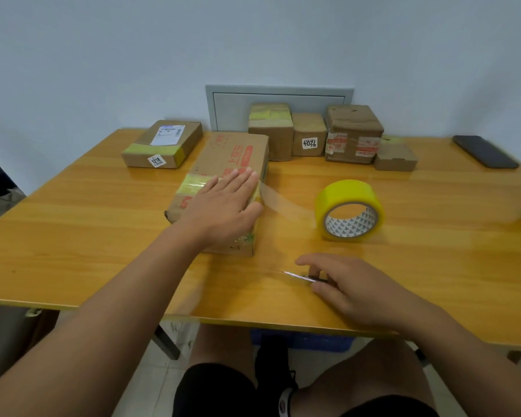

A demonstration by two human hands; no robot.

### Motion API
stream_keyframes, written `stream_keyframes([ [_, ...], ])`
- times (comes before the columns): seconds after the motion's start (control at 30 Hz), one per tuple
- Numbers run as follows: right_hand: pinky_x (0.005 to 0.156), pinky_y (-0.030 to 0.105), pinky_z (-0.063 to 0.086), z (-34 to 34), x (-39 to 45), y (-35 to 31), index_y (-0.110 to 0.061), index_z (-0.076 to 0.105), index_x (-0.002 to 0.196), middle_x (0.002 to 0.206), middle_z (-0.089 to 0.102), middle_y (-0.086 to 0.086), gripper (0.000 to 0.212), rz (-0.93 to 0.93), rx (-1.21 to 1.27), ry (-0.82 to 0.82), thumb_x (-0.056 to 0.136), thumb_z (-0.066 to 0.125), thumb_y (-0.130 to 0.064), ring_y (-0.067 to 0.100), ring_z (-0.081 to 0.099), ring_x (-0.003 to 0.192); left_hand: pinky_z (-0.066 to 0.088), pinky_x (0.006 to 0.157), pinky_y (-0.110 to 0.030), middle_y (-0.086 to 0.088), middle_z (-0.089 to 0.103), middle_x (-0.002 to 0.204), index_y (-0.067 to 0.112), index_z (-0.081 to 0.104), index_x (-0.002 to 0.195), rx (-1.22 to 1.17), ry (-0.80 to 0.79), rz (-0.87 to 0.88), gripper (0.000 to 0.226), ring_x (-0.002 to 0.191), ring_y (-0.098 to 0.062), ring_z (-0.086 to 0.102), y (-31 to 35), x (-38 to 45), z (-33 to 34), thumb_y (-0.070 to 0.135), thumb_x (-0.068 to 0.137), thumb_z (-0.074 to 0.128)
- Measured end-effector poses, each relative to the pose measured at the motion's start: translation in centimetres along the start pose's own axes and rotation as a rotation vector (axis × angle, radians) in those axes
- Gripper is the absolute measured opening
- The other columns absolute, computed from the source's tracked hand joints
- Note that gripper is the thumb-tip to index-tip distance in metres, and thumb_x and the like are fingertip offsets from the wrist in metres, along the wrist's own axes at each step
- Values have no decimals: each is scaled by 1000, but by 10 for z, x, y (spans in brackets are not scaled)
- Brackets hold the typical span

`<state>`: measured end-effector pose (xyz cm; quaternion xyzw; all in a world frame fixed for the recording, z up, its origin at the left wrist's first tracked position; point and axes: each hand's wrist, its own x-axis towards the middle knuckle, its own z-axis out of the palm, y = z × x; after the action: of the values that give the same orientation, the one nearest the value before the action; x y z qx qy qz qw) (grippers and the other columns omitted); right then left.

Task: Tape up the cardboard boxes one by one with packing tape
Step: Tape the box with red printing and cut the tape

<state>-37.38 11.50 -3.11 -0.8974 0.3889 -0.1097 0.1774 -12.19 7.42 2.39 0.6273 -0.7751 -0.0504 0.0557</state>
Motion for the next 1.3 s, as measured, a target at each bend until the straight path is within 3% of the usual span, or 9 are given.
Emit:
stream_keyframes([
  [0.17, 75, 7, 33, 8, -1, 4, -29, 61, 120, 100, 47, -24, 23, -8, 97, -19, 97, 60, -29, -12, 45, 93, -6, 122, -33, 9, -4, 165, 27, 1, 158, -1, 20, 7, 77, 150, -6, -7, 1, 0, 2, 51, 85, 5],
  [0.4, 77, 9, 37, 2, 3, 5, -37, 59, 123, 107, 48, -24, 31, 9, 111, -96, 92, 63, -41, -7, 48, 95, -5, 122, -34, 10, -4, 165, 28, 2, 158, 7, 42, 9, 76, 150, -6, -7, -2, 2, 4, 51, 86, 6],
  [0.5, 81, 18, 42, -6, 9, 0, -31, 65, 113, 98, 56, -19, 30, -51, 42, 162, 90, 58, -50, 2, 52, 92, -5, 121, -34, 10, -3, 165, 28, 2, 158, 9, 50, 10, 76, 150, -6, -7, -3, 3, 6, 52, 86, 6],
  [0.6, 85, 19, 38, -15, 29, -9, -18, 69, 107, 99, 63, -6, 34, -114, -23, 477, 89, 52, -42, 10, 51, 95, -5, 122, -34, 11, -3, 165, 29, 2, 158, 13, 52, 7, 76, 150, -5, -7, -2, 4, 7, 52, 86, 6],
  [0.67, 91, 19, 34, -19, 50, -12, -12, 68, 113, 107, 64, 3, 36, -110, -79, 573, 88, 56, -36, 16, 52, 103, -4, 123, -35, 11, -4, 165, 29, 1, 158, 11, 54, 7, 77, 150, -5, -7, -2, 4, 7, 53, 85, 7],
  [0.83, 101, 44, 46, -4, 98, -6, -2, 58, 130, 132, 59, 14, 58, -87, -314, 511, 83, 71, -33, 33, 54, 124, -4, 122, -35, 10, -3, 165, 29, 1, 158, 19, 62, 21, 77, 150, -6, -7, -5, 4, 8, 54, 85, 8],
  [0.93, 99, 49, 48, 5, 108, 3, -4, 63, 126, 131, 62, 13, 49, -102, -415, 564, 84, 72, -28, 32, 58, 122, -4, 122, -35, 11, -3, 165, 29, 1, 158, 34, 72, 32, 78, 150, -6, -7, -6, 4, 10, 57, 85, 11],
  [1.03, 102, 56, 42, 12, 110, 8, -10, 68, 121, 127, 66, 8, 37, -117, -518, 634, 88, 61, -25, 27, 62, 119, -3, 122, -36, 11, -4, 165, 29, 0, 158, 57, 79, 38, 80, 150, -7, -7, -8, 6, 12, 59, 85, 14],
  [1.3, 101, 76, 26, 7, 105, 15, -17, 73, 113, 118, 71, 0, 29, -99, -554, 735, 88, 58, -23, 20, 65, 115, -3, 122, -35, 10, -5, 165, 29, -2, 158, 90, 76, 71, 77, 150, -7, -7, -11, 6, 9, 59, 91, 24],
])
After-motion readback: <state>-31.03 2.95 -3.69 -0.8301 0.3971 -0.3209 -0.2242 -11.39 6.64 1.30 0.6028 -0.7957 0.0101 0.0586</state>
